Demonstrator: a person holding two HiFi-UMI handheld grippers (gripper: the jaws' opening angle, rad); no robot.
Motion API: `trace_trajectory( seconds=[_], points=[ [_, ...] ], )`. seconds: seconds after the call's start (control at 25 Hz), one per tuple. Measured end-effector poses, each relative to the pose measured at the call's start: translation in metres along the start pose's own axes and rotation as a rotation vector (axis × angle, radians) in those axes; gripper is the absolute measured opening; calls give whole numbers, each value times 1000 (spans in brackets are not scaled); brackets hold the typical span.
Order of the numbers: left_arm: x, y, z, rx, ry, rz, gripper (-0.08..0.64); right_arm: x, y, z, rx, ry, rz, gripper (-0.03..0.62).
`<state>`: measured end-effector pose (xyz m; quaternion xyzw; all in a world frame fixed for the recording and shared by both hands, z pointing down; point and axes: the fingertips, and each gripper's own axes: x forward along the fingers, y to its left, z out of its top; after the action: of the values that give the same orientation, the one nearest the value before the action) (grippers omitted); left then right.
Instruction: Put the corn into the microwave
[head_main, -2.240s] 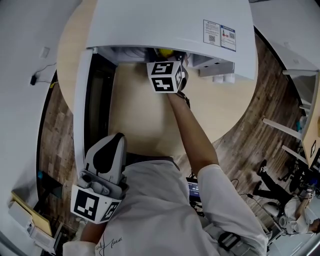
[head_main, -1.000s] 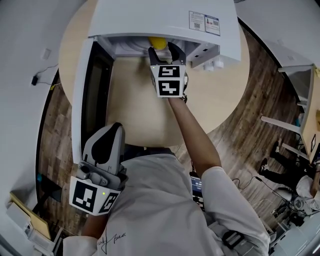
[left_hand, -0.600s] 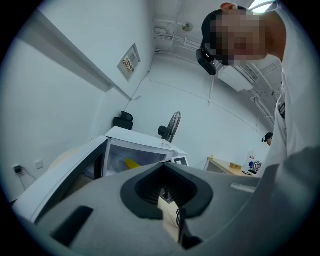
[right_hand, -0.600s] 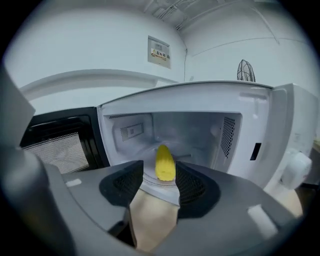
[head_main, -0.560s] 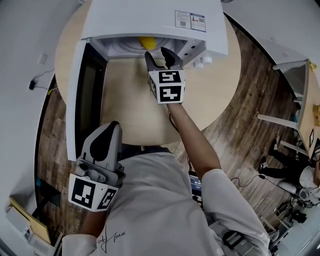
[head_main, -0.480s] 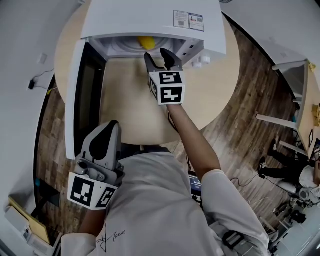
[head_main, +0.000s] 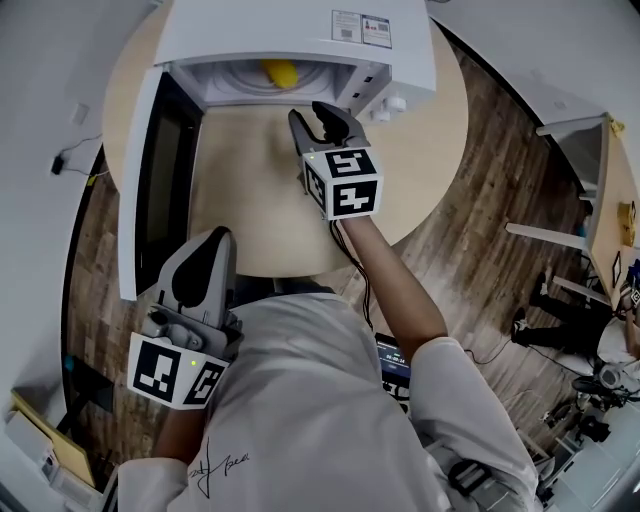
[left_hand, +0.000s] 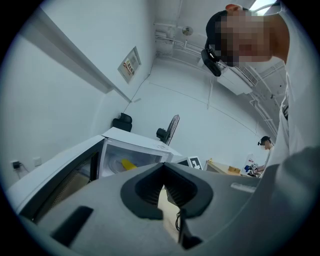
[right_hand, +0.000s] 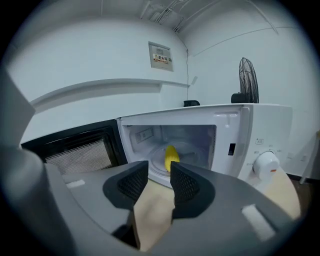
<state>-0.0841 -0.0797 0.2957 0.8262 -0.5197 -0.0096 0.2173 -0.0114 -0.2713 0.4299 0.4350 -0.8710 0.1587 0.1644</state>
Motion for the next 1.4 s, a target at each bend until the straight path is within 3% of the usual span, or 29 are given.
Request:
trace_trajectory(
  seconds=[0.32, 0.68, 1.4],
  points=[
    [-8, -14, 1, 14, -22, 0, -9, -39, 2, 2, 12, -26, 18, 74],
    [-12, -22, -9, 23, -33, 26, -9, -82, 9, -2, 5, -30, 62, 74],
    [-23, -30, -23, 31, -47, 76, -9, -157, 7, -5, 59, -56, 50, 35]
  ],
)
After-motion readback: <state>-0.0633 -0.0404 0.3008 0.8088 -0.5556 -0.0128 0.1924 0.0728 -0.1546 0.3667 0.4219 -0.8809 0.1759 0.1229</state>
